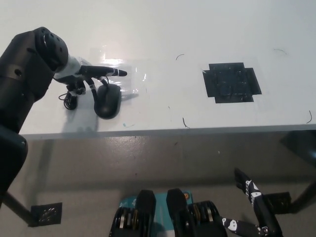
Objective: The robot uses left hand to click on the left button of the black mouse, which is placed on the left area of the table
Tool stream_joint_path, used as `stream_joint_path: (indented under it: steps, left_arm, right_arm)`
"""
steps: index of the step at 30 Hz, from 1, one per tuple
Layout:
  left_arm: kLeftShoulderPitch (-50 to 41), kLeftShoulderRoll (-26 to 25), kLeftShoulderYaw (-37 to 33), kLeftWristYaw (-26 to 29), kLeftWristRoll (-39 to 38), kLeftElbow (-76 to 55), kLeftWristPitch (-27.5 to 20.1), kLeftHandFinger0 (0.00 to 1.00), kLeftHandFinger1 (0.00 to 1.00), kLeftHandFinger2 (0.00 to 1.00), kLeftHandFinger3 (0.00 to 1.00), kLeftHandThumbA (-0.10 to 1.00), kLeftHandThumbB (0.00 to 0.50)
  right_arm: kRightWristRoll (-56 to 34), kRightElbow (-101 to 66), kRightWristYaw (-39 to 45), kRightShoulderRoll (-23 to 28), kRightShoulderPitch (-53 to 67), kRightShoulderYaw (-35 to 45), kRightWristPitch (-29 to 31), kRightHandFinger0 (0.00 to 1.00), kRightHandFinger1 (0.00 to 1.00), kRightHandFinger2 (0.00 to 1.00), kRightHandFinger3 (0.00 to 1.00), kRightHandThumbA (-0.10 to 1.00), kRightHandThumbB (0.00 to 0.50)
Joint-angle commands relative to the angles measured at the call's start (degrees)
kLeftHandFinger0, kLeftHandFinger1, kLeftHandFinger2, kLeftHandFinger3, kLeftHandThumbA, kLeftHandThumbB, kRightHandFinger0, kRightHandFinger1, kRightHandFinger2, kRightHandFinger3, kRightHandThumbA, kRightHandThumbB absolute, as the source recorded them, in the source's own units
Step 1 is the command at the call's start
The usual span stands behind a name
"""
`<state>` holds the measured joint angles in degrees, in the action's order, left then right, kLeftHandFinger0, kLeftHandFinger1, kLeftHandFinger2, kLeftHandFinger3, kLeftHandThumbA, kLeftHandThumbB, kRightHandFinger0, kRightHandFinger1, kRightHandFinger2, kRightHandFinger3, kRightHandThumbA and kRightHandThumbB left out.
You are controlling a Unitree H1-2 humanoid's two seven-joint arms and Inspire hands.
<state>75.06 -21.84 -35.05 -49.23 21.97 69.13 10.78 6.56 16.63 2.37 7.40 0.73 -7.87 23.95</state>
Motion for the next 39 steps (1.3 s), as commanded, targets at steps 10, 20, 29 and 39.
stream_joint_path:
  steps: [10,20,29,39]
  left_arm:
    - [5.82,1.16,-0.59,-4.72,3.17,4.73,1.11,0.0,0.0,0.3,1.0,1.0,0.407]
    - [5.84,0.32,1.27,-4.13,2.5,1.95,0.55,0.0,0.0,0.4,1.0,1.0,0.399]
    - [14.64,-8.44,16.31,-8.98,-7.39,-11.83,8.04,0.0,0.0,0.17,1.0,1.0,0.429]
    - [11.71,-18.36,33.67,-12.62,-17.21,-42.92,16.14,0.0,0.0,0.31,1.0,1.0,0.424]
  right_arm:
    - [0.27,-1.79,0.65,0.51,-1.16,0.35,0.28,0.95,0.98,1.0,1.0,1.0,0.163]
    - [0.1,-1.95,0.95,0.75,-0.77,0.32,0.13,0.94,0.98,1.0,1.0,1.0,0.153]
    - [-0.53,-1.45,1.16,0.92,0.32,0.45,0.49,0.95,0.98,1.0,1.0,1.0,0.153]
    - [-1.0,0.01,0.68,0.39,2.0,0.62,1.97,0.93,0.97,1.0,1.0,1.0,0.166]
